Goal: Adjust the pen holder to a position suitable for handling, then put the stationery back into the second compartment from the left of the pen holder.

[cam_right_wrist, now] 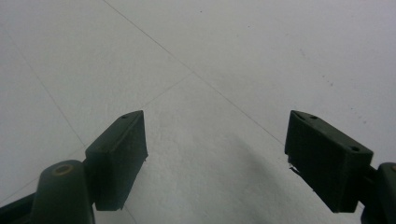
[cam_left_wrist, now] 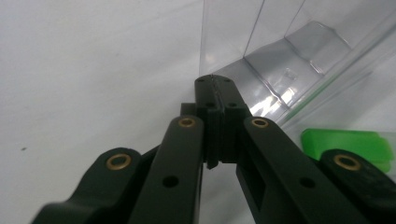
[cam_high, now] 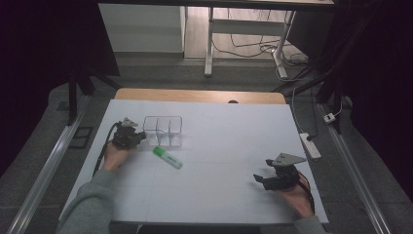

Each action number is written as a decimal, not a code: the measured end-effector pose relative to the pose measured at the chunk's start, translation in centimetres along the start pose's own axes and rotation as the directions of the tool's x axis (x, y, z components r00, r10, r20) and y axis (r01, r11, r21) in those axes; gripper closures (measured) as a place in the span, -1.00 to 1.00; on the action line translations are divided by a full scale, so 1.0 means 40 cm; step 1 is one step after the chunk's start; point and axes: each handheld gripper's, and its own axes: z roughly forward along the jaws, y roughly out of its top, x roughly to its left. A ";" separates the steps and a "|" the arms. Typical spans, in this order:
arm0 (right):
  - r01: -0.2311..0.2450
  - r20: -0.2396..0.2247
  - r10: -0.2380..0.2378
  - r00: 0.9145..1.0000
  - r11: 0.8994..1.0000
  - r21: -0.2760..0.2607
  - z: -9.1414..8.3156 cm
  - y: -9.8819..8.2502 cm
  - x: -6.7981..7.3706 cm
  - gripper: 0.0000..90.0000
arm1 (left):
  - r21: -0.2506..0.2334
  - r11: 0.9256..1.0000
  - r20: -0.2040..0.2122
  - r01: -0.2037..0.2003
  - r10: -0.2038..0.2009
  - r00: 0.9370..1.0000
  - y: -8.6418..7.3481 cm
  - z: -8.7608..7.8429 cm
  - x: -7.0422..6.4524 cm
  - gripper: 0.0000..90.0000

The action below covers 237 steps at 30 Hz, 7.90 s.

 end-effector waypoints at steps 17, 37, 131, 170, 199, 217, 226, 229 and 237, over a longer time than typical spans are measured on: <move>-0.001 -0.013 0.001 1.000 1.000 0.014 0.003 -0.002 -0.001 -0.54 | 0.004 0.997 0.052 -0.075 0.075 0.996 0.051 0.044 -0.087 0.98; 0.002 -0.010 -0.002 1.000 1.000 0.004 -0.003 -0.001 0.000 -0.52 | 0.018 0.985 0.088 -0.170 0.168 0.982 0.110 0.104 -0.187 0.98; -0.002 -0.018 0.002 1.000 1.000 -0.004 -0.007 -0.004 0.001 -0.51 | 0.105 0.964 0.096 -0.245 0.235 0.967 0.052 -0.049 -0.102 0.98; -0.004 -0.018 0.004 1.000 1.000 -0.006 -0.007 -0.001 0.003 -0.51 | 0.211 0.952 0.130 -0.223 0.199 0.971 0.023 0.014 -0.085 0.98; 0.018 -0.022 -0.019 1.000 1.000 -0.009 -0.004 0.011 0.012 -0.50 | 0.225 0.927 0.191 -0.301 0.261 0.946 0.024 0.019 -0.159 0.98; 0.023 -0.020 -0.024 1.000 1.000 -0.009 -0.003 0.014 0.013 -0.50 | 0.225 0.904 0.247 -0.363 0.308 0.919 0.033 0.019 -0.236 0.98; 0.022 -0.019 -0.023 1.000 1.000 -0.009 0.000 0.015 0.015 -0.50 | 0.224 0.900 0.276 -0.375 0.311 0.910 0.030 0.023 -0.265 0.98; 0.024 -0.019 -0.025 1.000 1.000 -0.004 0.001 0.016 0.016 -0.50 | 0.228 0.896 0.268 -0.381 0.318 0.909 0.031 0.024 -0.278 0.98; 0.027 -0.018 -0.027 0.999 1.000 -0.004 0.003 0.017 0.017 -0.50 | 0.226 0.892 0.298 -0.391 0.319 0.900 0.032 0.026 -0.314 0.98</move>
